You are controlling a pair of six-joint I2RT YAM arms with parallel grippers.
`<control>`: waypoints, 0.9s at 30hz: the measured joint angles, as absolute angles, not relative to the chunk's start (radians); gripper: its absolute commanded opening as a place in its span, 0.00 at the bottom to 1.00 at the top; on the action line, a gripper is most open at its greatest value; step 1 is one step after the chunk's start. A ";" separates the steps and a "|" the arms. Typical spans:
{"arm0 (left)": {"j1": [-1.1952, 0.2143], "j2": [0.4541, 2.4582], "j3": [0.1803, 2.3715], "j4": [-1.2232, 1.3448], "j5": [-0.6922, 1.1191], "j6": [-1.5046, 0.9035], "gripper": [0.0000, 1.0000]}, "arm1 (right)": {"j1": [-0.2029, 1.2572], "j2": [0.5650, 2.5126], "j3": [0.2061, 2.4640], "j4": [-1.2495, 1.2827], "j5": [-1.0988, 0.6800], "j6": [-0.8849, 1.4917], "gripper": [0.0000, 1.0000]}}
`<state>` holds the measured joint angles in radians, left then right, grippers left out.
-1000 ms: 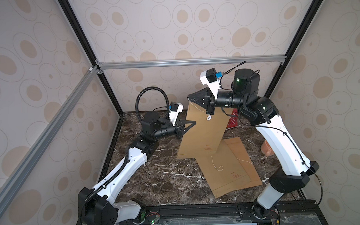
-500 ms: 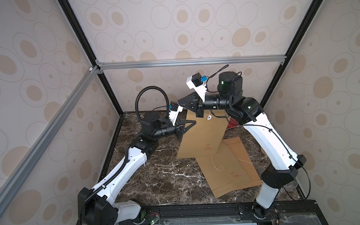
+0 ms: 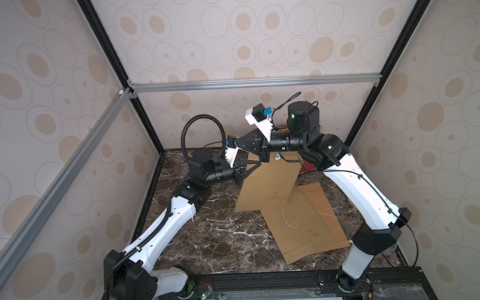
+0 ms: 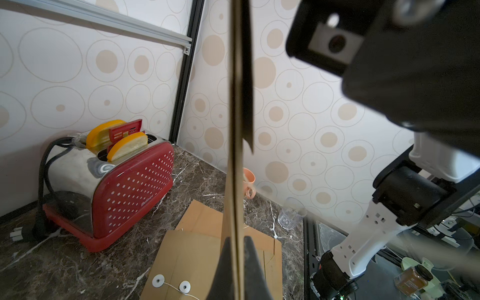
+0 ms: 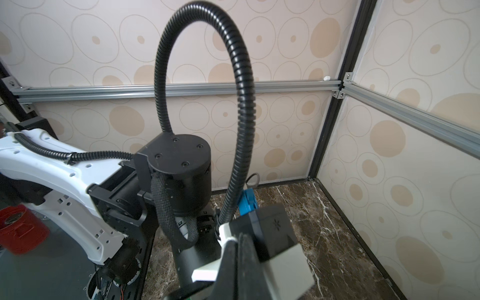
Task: Close the mouth of the file bag
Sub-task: Close the file bag.
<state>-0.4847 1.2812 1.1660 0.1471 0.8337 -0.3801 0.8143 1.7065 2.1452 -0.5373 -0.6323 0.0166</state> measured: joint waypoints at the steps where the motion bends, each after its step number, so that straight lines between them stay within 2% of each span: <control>1: -0.485 1.281 1.166 0.144 0.833 -0.386 0.00 | 0.814 1.684 2.107 -0.528 -0.614 0.017 0.00; 11: -0.482 1.344 1.184 0.278 0.918 -0.562 0.00 | 0.793 1.356 1.519 -0.253 -0.406 0.084 0.00; 18: -0.477 1.403 1.183 0.361 0.939 -0.667 0.00 | 0.793 1.252 1.278 -0.134 -0.316 0.135 0.00; 27: -0.476 1.401 1.183 0.388 0.939 -0.687 0.00 | 0.757 1.192 1.143 -0.068 -0.265 0.178 0.00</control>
